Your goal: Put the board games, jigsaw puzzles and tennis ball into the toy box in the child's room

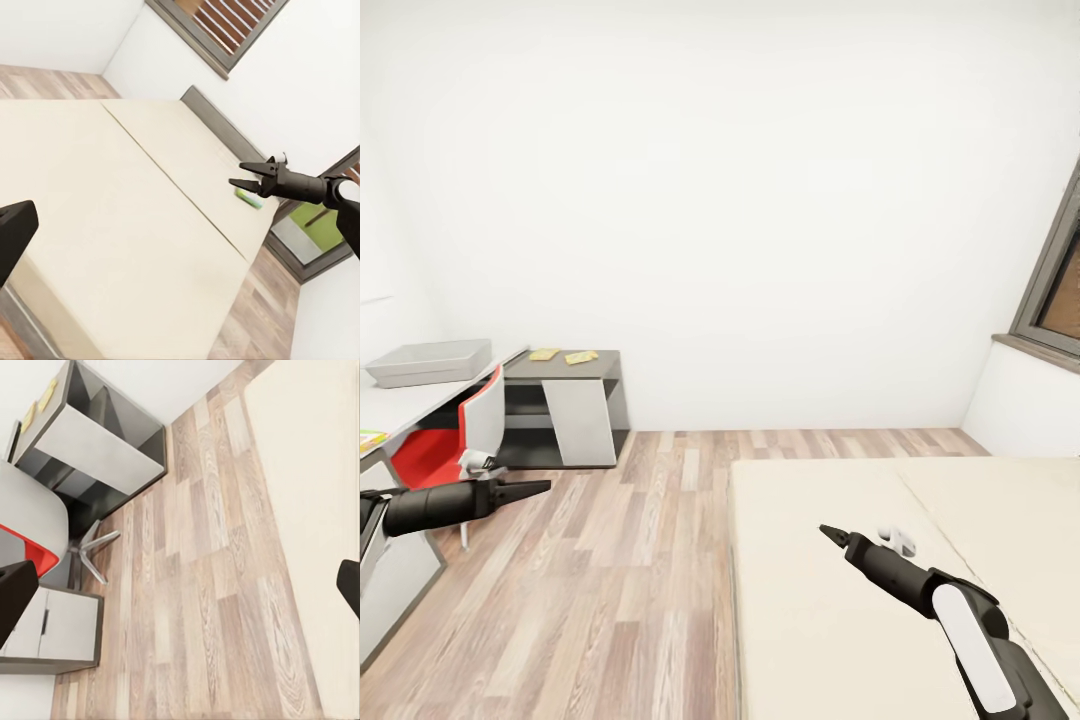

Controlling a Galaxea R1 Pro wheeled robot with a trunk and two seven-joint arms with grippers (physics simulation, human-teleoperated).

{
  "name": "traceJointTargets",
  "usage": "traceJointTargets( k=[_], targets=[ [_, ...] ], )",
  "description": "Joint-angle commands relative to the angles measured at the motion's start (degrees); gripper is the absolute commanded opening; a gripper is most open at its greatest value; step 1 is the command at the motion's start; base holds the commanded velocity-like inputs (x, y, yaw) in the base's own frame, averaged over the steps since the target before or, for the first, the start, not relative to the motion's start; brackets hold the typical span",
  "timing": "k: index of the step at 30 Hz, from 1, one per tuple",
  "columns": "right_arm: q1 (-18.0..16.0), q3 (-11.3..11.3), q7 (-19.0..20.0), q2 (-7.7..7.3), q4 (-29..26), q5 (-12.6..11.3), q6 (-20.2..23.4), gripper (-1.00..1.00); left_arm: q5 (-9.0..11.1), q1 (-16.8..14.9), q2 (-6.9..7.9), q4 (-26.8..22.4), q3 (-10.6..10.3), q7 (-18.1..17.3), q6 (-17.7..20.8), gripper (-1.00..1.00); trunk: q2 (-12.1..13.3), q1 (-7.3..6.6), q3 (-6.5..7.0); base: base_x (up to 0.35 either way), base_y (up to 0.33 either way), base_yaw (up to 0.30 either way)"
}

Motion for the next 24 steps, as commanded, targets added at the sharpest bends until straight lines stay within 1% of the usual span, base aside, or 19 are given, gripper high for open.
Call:
traceJointTargets(
  k=[1,24],
  targets=[
    [-0.1,-0.1,0.3,0.01,0.0,0.2,0.3,1.00,-0.1,-0.1,0.01,0.0,0.0,-0.2,0.6,1.00,-0.1,0.04,-0.14,0.000,-0.300,0.000],
    [-0.1,-0.1,0.3,0.01,0.0,0.2,0.3,1.00,-0.1,-0.1,0.01,0.0,0.0,-0.2,0.6,1.00,-0.1,0.04,-0.14,0.000,-0.300,0.000]
  ],
)
